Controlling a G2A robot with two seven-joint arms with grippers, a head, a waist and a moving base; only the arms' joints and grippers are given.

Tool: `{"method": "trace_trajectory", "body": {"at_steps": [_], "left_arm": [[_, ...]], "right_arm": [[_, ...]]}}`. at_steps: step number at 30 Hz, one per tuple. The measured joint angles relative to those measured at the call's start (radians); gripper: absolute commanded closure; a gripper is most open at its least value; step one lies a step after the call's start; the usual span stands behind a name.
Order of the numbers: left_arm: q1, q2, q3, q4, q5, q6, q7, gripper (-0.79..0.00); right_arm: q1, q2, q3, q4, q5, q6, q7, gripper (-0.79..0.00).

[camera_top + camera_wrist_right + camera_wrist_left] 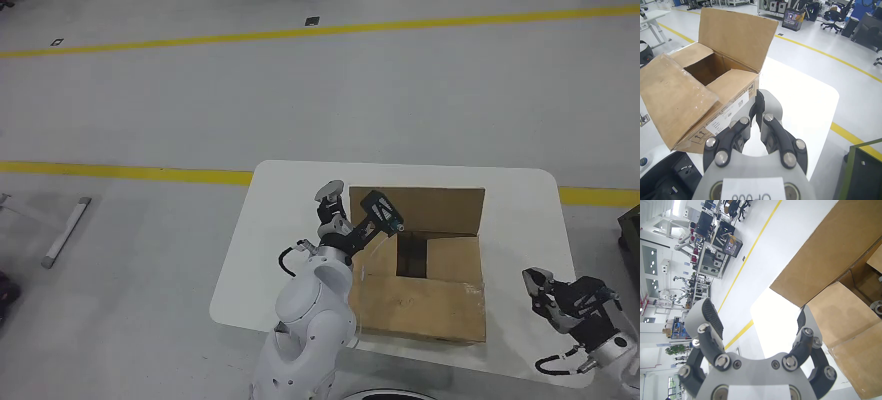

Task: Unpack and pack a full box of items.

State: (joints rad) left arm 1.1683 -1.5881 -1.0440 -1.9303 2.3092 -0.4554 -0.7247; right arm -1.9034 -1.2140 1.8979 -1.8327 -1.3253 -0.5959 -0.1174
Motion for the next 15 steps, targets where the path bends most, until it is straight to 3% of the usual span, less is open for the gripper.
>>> {"method": "trace_trajectory", "body": {"at_steps": [10,15], "left_arm": [[0.009,0.004,-0.008,0.003,0.013,-0.006,0.027,-0.785],[0.051,0.013,-0.08,-0.011,-0.062,-0.047,0.05,-0.785]], "right_arm": [[0.007,0.001,-0.018,-0.003,0.006,-0.02,0.017,0.0],[0.034,0.008,-0.023,0.021,0.098,-0.106,0.076,0.0]]}}
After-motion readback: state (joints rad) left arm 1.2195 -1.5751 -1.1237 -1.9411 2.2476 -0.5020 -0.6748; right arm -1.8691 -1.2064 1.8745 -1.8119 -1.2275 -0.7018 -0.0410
